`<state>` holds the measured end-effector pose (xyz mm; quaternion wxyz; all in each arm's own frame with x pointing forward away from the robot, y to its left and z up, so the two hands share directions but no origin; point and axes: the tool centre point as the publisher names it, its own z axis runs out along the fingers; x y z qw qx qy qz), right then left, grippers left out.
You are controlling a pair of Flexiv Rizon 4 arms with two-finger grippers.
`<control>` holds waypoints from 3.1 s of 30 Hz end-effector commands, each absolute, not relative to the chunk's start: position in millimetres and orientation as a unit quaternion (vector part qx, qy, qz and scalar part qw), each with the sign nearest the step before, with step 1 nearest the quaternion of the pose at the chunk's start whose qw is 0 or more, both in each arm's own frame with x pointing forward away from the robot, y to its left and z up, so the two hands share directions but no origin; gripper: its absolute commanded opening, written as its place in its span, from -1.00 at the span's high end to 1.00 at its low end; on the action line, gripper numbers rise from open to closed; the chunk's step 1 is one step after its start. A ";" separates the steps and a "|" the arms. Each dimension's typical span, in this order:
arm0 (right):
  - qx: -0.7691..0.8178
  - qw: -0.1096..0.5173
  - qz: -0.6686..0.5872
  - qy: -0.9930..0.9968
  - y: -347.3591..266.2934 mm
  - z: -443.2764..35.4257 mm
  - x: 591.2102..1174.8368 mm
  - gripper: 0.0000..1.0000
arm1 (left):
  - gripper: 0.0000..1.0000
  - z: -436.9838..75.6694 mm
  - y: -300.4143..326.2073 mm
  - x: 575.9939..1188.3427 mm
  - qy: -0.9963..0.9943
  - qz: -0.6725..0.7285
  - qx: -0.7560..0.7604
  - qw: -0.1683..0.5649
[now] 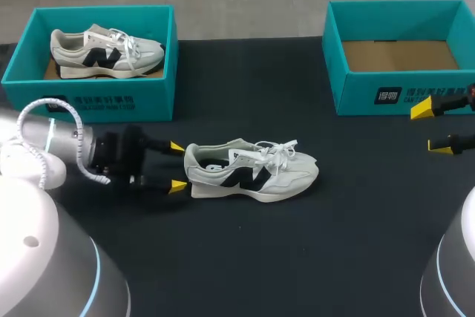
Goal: Take the shoe out of the shoebox, open the shoe tongue, remove and reinsert the insole, then place the shoe into the shoebox
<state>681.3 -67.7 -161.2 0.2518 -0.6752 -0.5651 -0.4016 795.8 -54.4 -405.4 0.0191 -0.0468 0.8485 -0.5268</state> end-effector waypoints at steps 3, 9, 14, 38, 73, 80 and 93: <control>-0.676 0.250 -0.401 -0.565 -67.0 -161.1 679.9 -1.00 | -1.00 -409.9 -64.1 800.5 0.856 -0.516 -0.037 0.004; -0.676 0.250 -0.401 -0.565 -67.0 -161.1 679.9 -1.00 | -1.00 -413.8 -73.3 801.5 0.854 -0.519 -0.032 -0.012; -0.676 0.250 -0.401 -0.565 -67.0 -161.1 679.9 -1.00 | -1.00 -419.3 -82.5 801.3 0.855 -0.517 -0.026 -0.023; -0.676 0.250 -0.401 -0.565 -67.0 -161.1 679.9 -1.00 | -1.00 -429.8 -101.0 805.4 0.850 -0.524 -0.019 -0.039; -0.676 0.250 -0.401 -0.565 -67.0 -161.1 679.9 -1.00 | 1.00 -432.3 -104.3 792.0 0.852 -0.521 -0.023 -0.052; -0.676 0.250 -0.401 -0.565 -67.0 -161.1 679.9 -1.00 | 1.00 -432.3 -104.3 792.0 0.852 -0.521 -0.023 -0.052; -0.676 0.250 -0.401 -0.565 -67.0 -161.1 679.9 -1.00 | 1.00 -432.3 -104.3 792.0 0.852 -0.521 -0.023 -0.052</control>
